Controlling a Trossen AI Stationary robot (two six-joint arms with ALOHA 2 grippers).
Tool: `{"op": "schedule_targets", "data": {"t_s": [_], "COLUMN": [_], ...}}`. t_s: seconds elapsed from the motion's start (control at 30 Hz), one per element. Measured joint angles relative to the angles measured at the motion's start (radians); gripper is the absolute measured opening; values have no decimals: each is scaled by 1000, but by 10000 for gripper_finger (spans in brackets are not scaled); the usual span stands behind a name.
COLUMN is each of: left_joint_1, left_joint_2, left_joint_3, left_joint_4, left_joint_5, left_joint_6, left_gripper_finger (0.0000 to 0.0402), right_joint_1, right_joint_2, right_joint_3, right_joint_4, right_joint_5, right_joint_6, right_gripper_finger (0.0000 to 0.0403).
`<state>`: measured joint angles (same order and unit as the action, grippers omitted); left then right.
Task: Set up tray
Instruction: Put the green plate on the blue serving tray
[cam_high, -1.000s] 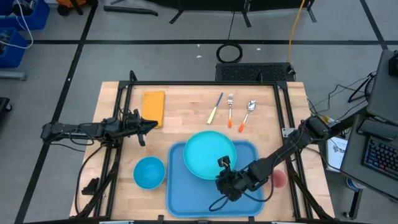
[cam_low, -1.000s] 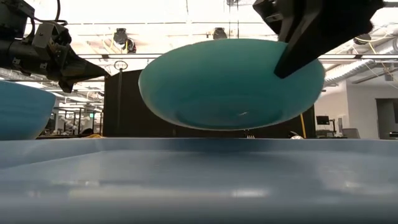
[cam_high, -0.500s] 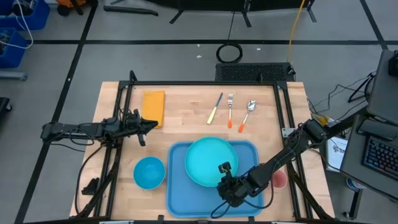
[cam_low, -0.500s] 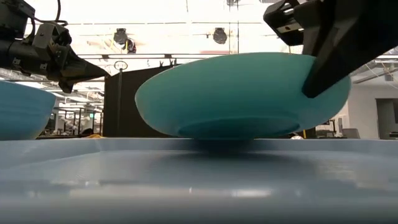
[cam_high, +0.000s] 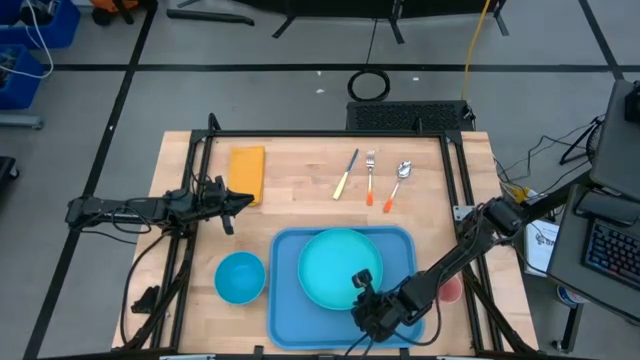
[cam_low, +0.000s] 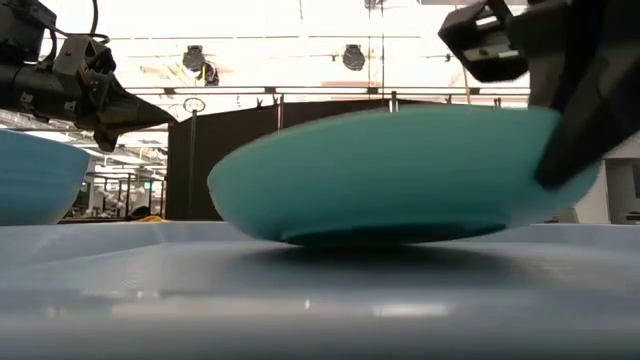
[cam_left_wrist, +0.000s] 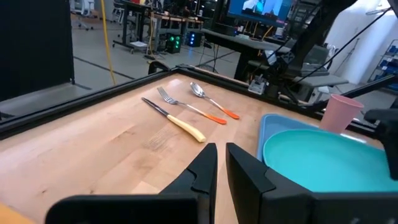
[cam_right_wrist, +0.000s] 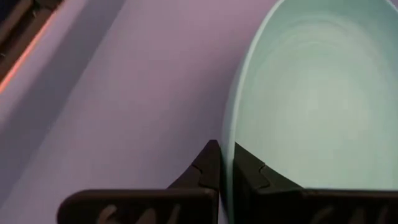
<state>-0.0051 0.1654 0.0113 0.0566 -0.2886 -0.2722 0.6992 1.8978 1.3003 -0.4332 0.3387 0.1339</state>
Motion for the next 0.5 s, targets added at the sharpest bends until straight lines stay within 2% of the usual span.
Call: {"op": "schedule_targets", "data": {"t_s": [0.23, 0.5], "left_joint_1": [0, 0], "left_joint_2": [0, 0], "left_joint_3": [0, 1], "left_joint_4": [-3, -9], "left_joint_5": [1, 13], "left_joint_6": [-5, -5], "left_gripper_finger": [37, 37], "right_joint_1": [16, 23], "right_joint_2": [50, 53], "right_joint_3": [0, 0], "right_joint_4": [31, 66], "right_joint_5": [24, -22], "right_joint_6": [9, 66], "right_gripper_finger": [0, 0]}}
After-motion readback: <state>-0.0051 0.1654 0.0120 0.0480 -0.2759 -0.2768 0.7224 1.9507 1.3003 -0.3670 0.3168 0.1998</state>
